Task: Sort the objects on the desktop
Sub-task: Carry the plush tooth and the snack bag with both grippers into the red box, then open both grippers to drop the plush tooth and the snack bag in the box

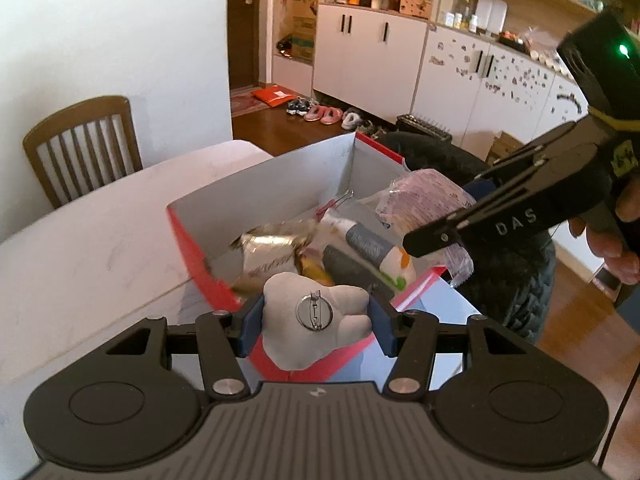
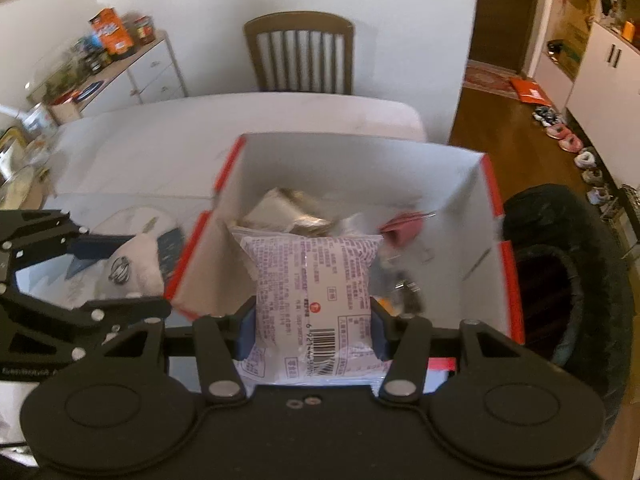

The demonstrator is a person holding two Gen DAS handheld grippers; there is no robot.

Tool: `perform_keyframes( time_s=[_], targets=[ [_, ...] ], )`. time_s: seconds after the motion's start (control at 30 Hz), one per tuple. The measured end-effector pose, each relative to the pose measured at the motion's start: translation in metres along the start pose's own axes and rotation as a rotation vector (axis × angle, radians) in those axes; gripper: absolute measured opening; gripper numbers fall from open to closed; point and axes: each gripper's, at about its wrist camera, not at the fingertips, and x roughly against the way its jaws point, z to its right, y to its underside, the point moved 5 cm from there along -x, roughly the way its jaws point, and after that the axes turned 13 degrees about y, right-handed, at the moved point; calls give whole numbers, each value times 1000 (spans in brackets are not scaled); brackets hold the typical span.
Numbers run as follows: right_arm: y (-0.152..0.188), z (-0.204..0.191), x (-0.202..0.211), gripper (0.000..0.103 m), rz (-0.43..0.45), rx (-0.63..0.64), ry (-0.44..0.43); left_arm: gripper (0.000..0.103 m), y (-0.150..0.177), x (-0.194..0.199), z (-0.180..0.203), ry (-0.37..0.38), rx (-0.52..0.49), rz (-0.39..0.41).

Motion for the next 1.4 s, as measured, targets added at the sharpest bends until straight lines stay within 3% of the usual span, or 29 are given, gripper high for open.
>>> perform_keyframes(
  time_s=[0.2, 0.6, 1.07, 1.27, 1.4],
  targets=[
    [-9, 31, -30, 53, -10, -4, 55, 55, -16, -41, 4, -18, -29, -53],
    [-16, 55, -88, 53, -67, -18, 55, 55, -27, -96, 2, -41, -92, -151],
    [-9, 40, -113, 53, -93, 40, 14, 55, -19, -115, -11, -25, -75, -215],
    [-9, 43, -109, 61, -84, 40, 18, 57, -17, -115, -11, 5, -58, -211],
    [-8, 43, -101, 67, -68, 46, 24, 66, -16, -111, -14, 13, -24, -201]
  ],
)
